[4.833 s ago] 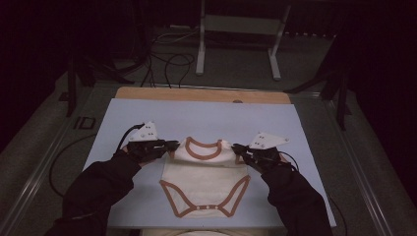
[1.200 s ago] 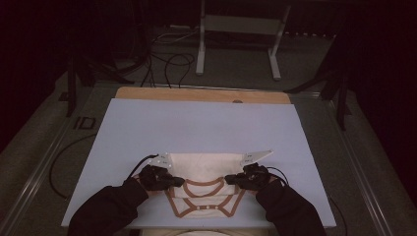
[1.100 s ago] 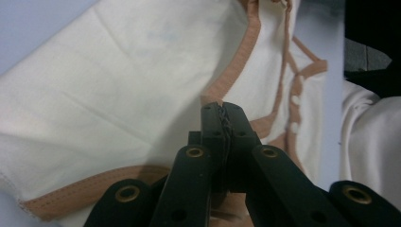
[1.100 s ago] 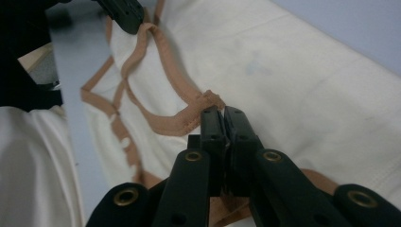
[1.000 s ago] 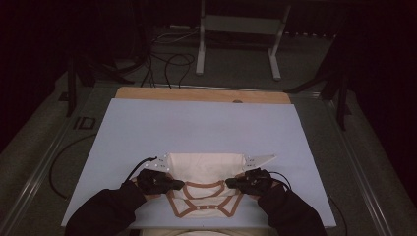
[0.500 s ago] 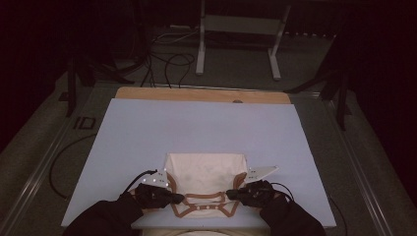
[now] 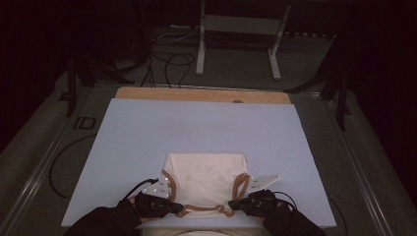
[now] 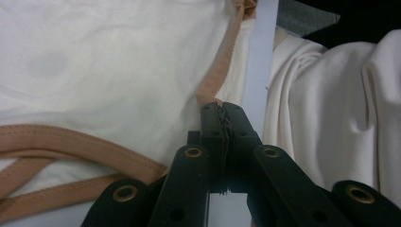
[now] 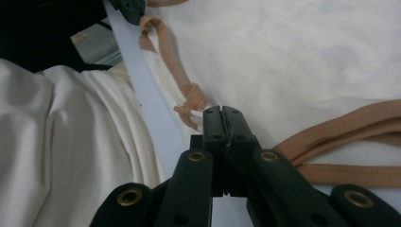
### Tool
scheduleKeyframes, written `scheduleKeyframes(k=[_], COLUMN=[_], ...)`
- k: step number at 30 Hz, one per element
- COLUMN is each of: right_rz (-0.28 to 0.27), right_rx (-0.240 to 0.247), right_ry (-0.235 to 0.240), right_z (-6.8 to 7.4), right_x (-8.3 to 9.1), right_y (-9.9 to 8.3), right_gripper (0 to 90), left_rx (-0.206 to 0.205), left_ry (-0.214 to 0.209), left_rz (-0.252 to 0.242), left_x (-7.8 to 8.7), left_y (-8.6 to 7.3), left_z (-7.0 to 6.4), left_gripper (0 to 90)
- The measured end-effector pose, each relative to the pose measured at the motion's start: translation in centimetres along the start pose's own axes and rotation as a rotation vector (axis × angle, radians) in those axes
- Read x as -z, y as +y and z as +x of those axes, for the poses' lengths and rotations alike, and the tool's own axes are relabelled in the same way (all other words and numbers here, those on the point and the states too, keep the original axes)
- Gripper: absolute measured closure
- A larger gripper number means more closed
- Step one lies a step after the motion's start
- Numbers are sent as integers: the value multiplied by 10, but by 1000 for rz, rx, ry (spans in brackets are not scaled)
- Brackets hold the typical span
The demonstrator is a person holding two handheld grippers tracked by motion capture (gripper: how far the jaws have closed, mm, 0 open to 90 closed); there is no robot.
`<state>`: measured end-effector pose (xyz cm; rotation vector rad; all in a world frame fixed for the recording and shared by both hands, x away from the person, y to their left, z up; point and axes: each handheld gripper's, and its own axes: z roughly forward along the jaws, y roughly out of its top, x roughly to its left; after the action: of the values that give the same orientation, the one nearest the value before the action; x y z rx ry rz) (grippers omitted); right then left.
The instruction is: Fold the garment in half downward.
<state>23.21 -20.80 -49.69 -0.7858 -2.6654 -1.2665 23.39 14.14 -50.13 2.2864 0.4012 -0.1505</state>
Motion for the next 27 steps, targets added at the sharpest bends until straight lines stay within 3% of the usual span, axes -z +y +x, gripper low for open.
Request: scheduleKeyframes(k=[11,17,22,27], right_rz=[-33,3,77,65], right_rx=[12,2,21,22], right_ry=[-15,6,33,56], right_z=[1,0,2,4], right_x=[4,-6,-20,-19], right_y=[4,0,-10,-14], right_gripper=[897,897,897,898], left_rx=[-27,-28,-14,-9], left_ry=[-9,-33,-41,-38], left_rz=[45,63,75,77], left_x=[-4,-5,-8,-9], left_y=[-5,-8,-14,-15], left_z=[-8,-9,-10,-10], left_gripper=[887,855,839,839])
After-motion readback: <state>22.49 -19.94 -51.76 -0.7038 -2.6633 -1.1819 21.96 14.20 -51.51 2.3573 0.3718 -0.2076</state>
